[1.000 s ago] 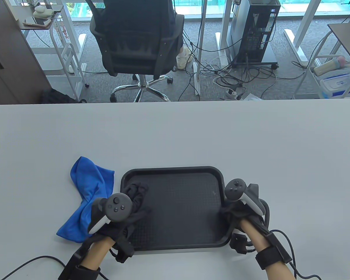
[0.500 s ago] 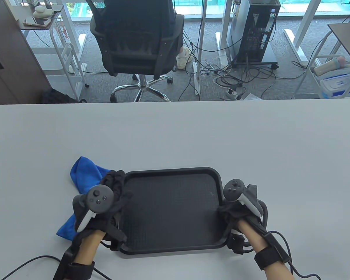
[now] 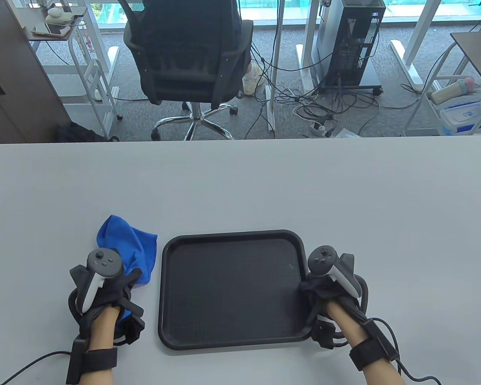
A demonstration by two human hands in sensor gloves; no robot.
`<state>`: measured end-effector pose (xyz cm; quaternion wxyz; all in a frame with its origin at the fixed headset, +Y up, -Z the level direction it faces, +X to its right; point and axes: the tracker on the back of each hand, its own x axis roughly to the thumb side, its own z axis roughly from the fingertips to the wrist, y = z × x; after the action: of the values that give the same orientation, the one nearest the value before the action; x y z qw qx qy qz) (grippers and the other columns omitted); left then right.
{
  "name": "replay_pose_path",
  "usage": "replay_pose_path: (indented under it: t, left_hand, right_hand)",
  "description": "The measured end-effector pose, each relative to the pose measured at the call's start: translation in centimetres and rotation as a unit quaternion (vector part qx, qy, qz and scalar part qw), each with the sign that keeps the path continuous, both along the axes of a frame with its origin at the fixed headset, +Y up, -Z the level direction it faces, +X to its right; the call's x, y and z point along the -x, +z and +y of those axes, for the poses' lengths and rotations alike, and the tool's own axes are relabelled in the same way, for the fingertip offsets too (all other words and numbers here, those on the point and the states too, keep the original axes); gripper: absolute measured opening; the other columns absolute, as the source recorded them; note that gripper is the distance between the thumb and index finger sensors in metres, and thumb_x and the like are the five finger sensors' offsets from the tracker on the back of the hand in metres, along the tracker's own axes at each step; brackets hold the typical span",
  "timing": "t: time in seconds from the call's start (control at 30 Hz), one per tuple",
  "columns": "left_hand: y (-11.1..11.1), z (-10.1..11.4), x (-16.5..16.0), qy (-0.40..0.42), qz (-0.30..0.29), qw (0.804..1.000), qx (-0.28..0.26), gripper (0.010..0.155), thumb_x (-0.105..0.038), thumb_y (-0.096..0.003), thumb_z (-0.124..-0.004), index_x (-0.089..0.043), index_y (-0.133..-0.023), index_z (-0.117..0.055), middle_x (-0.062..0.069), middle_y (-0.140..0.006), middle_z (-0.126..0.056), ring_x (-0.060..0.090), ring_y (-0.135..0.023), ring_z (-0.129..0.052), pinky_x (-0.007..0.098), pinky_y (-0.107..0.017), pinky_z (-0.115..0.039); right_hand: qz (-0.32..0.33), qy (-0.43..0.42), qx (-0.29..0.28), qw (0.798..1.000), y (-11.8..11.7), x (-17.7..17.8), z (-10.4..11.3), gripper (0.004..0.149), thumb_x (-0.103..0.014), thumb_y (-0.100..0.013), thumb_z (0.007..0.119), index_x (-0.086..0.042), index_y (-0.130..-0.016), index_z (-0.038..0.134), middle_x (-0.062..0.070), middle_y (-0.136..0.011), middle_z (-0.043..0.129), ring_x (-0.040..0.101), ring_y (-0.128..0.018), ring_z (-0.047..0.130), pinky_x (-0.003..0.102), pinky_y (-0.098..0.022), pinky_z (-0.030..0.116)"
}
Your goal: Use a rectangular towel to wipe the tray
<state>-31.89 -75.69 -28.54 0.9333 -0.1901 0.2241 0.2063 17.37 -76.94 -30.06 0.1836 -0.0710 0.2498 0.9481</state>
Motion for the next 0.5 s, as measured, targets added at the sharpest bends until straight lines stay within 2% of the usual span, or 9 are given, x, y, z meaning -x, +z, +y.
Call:
replay_pose_path:
  t: [0.23, 0.5]
  left_hand:
    - [0.1, -1.6, 0.4, -0.026, 0.017, 0.999, 0.043, 0.083, -0.046, -0.0505, -0.071, -0.018, -0.112, -0.023, 0.022, -0.116, -0.014, 0.044, -0.113, -0.025, 0.076, -0.070, -0.025]
    - [-0.2, -1.8, 0.2, -0.090, 0.028, 0.995, 0.027, 0.079, -0.040, -0.0498, -0.073, -0.017, -0.111, -0.030, 0.020, -0.117, -0.026, 0.039, -0.109, -0.038, 0.071, -0.073, -0.033]
  right_hand:
    - [0.000, 0.004, -0.003, 1.000, 0.0, 0.0, 0.0, 0.050, -0.036, -0.046, 0.078, 0.001, -0.078, 0.068, 0.016, -0.045, 0.091, 0.024, -0.022, 0.097, 0.038, -0.011, 0.084]
    - [0.000, 0.001, -0.002, 1.000, 0.0, 0.0, 0.0, 0.050, -0.036, -0.046, 0.078, 0.002, -0.078, 0.068, 0.016, -0.045, 0.090, 0.024, -0.022, 0.097, 0.038, -0.012, 0.084]
